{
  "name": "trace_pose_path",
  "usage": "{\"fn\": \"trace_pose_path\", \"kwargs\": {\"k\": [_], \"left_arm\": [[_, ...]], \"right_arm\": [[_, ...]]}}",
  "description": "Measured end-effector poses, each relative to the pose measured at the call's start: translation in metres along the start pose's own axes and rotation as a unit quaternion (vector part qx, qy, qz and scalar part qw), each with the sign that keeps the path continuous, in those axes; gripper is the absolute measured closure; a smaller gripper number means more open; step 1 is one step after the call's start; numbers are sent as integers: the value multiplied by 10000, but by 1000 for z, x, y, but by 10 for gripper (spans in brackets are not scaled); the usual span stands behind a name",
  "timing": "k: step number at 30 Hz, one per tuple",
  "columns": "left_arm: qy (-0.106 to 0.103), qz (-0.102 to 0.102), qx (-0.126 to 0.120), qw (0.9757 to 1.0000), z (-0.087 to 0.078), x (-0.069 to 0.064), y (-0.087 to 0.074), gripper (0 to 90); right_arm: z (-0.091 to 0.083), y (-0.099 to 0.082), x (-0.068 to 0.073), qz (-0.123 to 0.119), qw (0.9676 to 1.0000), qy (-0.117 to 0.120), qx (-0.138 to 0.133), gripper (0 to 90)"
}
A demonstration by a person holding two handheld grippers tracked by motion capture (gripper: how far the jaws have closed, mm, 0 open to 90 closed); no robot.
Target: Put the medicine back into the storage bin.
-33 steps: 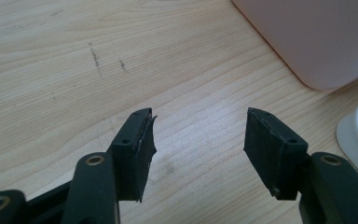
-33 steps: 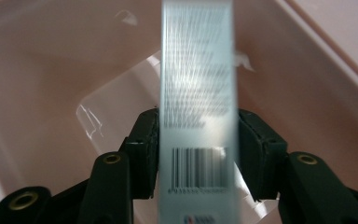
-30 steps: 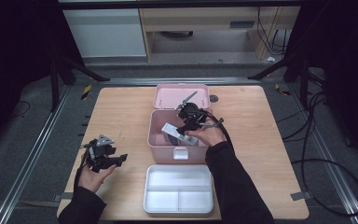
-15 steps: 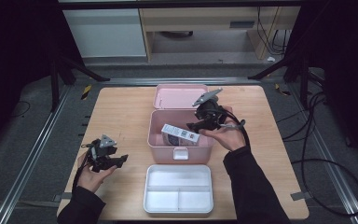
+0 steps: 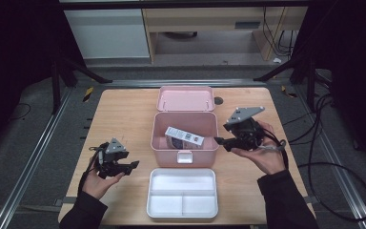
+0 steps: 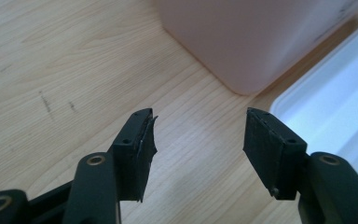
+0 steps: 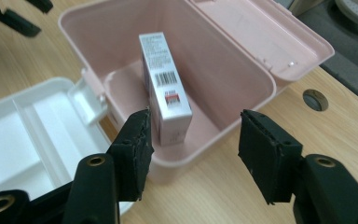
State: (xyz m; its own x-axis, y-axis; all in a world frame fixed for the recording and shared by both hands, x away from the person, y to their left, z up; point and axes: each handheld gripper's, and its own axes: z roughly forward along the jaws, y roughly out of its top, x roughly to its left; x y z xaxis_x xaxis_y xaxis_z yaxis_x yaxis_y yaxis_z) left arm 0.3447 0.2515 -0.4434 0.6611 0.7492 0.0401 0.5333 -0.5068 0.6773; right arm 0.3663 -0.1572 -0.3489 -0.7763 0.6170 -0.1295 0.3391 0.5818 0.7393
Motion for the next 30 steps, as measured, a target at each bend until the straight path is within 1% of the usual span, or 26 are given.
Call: {"fn": "trace_pose_path", "kwargs": {"k": [2, 3, 4, 5, 8, 9, 10, 11, 12, 13, 14, 17, 19, 20, 21, 22, 23, 24, 26, 27, 28, 30], "left_arm": [[-110, 118, -15, 9999, -1, -4, 2, 438], [-110, 118, -15, 9999, -1, -4, 2, 439], [-210, 220, -3, 9995, -2, -8, 4, 444], [-251, 263, -12, 9993, -3, -10, 5, 449], [-375, 414, 20, 9984, -3, -17, 8, 464], [-375, 414, 20, 9984, -3, -17, 8, 468], [-462, 509, 59, 9976, -3, -22, 9, 477], [-527, 570, 72, 9970, -2, -23, 9, 484], [-573, 613, 99, 9964, -2, -25, 10, 492], [-573, 613, 99, 9964, -2, -25, 10, 497], [-653, 750, 178, 9949, 0, -30, 11, 503], [-803, 922, 281, 9921, 2, -37, 11, 519], [-894, 1034, 339, 9900, 4, -41, 11, 539], [-941, 1085, 381, 9889, 5, -44, 12, 545], [-941, 1085, 381, 9889, 5, -44, 12, 553], [-1022, 1162, 449, 9869, 6, -47, 12, 562], [-1022, 1162, 449, 9869, 6, -47, 12, 565], [-1102, 1254, 515, 9846, 7, -52, 13, 568], [-1175, 1311, 563, 9828, 9, -55, 13, 577], [-1175, 1311, 563, 9828, 9, -55, 13, 583], [-1240, 1389, 614, 9806, 11, -59, 13, 588], [-1275, 1449, 685, 9788, 14, -63, 13, 603]], "right_arm": [[-2, -12, 4, -154, 9999, -23, -14, 454], [-2, -17, 6, -174, 9998, -28, 12, 455], [-3, -23, 7, -213, 9998, -33, 52, 450], [-2, -28, 9, -252, 9997, -21, 77, 441], [0, -42, 11, -206, 9997, 64, 130, 435], [0, -42, 11, -206, 9997, 64, 130, 435], [4, -49, 13, -206, 9994, 139, 234, 443], [6, -52, 14, -255, 9991, 172, 305, 443], [8, -54, 16, -274, 9988, 163, 380, 443], [9, -56, 16, -277, 9986, 197, 411, 450], [11, -57, 18, -315, 9981, 237, 471, 454], [16, -59, 25, -379, 9970, 355, 582, 468], [20, -60, 30, -456, 9955, 466, 681, 480], [23, -61, 32, -543, 9945, 532, 715, 485], [26, -62, 36, -596, 9932, 628, 783, 492], [28, -62, 38, -634, 9923, 677, 818, 498], [30, -63, 41, -663, 9912, 747, 865, 507], [33, -64, 44, -712, 9896, 819, 940, 513], [37, -64, 48, -760, 9882, 877, 997, 522], [37, -64, 48, -760, 9882, 877, 997, 522], [41, -65, 51, -770, 9867, 979, 1044, 528], [45, -66, 54, -833, 9849, 1055, 1090, 539]]}}
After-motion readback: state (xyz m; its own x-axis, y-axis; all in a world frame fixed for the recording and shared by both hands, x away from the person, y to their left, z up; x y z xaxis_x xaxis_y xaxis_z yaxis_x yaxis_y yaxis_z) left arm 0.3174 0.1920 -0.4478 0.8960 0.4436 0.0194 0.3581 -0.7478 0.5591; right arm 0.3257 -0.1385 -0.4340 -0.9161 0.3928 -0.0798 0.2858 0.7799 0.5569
